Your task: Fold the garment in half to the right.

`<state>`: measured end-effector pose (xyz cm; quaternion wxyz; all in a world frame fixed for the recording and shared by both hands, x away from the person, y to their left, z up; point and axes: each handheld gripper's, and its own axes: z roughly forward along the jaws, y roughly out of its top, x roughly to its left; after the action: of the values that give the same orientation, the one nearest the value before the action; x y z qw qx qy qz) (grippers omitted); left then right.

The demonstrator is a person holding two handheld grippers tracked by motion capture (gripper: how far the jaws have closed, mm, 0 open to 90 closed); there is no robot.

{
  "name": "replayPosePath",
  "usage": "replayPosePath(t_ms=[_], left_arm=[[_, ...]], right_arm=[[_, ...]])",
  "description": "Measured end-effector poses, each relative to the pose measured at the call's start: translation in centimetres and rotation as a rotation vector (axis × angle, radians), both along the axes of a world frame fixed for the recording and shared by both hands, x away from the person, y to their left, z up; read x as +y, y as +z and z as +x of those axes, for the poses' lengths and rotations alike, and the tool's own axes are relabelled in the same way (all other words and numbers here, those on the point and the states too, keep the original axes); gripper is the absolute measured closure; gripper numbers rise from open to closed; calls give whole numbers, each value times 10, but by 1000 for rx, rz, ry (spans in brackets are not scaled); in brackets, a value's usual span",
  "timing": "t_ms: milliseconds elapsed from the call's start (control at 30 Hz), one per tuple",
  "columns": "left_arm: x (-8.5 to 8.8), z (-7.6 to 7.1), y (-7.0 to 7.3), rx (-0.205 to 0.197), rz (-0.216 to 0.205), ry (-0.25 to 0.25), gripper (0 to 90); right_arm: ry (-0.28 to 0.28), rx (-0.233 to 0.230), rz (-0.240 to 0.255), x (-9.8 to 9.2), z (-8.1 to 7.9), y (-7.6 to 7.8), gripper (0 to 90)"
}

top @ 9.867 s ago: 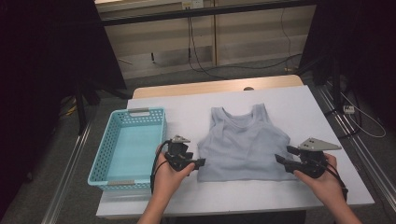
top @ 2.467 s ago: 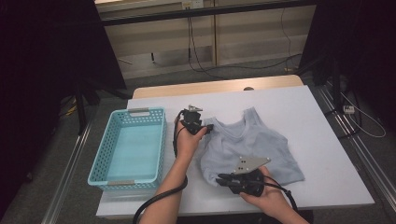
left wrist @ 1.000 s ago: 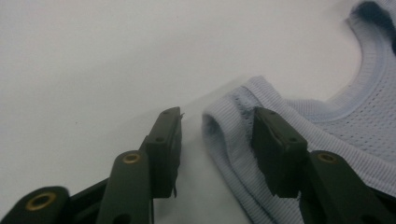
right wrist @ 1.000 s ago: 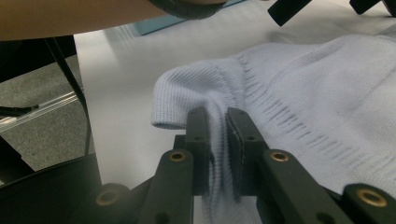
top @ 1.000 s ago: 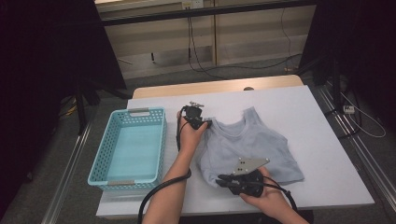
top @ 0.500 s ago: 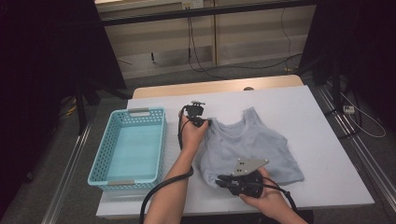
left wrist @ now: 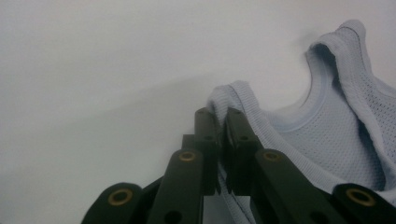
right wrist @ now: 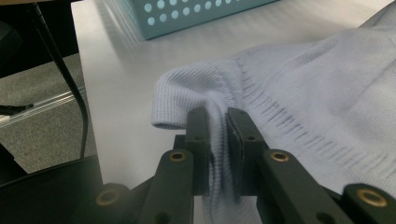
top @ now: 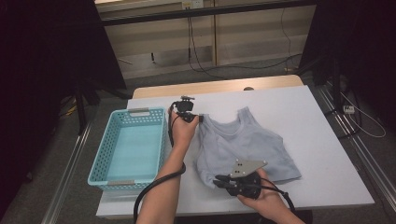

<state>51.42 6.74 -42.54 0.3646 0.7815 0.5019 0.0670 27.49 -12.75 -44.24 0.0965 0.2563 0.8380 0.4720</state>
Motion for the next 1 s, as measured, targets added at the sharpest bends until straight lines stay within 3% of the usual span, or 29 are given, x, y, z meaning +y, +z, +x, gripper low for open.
replayPosePath(t_ms=[500,1000], left_arm=[[20,-4,16,4,9,47,853],[31,-6,27,6,31,64,853]], right_arm=[[40,-22,18,10,2,5,804],[70,-31,34,20,4,6,803]])
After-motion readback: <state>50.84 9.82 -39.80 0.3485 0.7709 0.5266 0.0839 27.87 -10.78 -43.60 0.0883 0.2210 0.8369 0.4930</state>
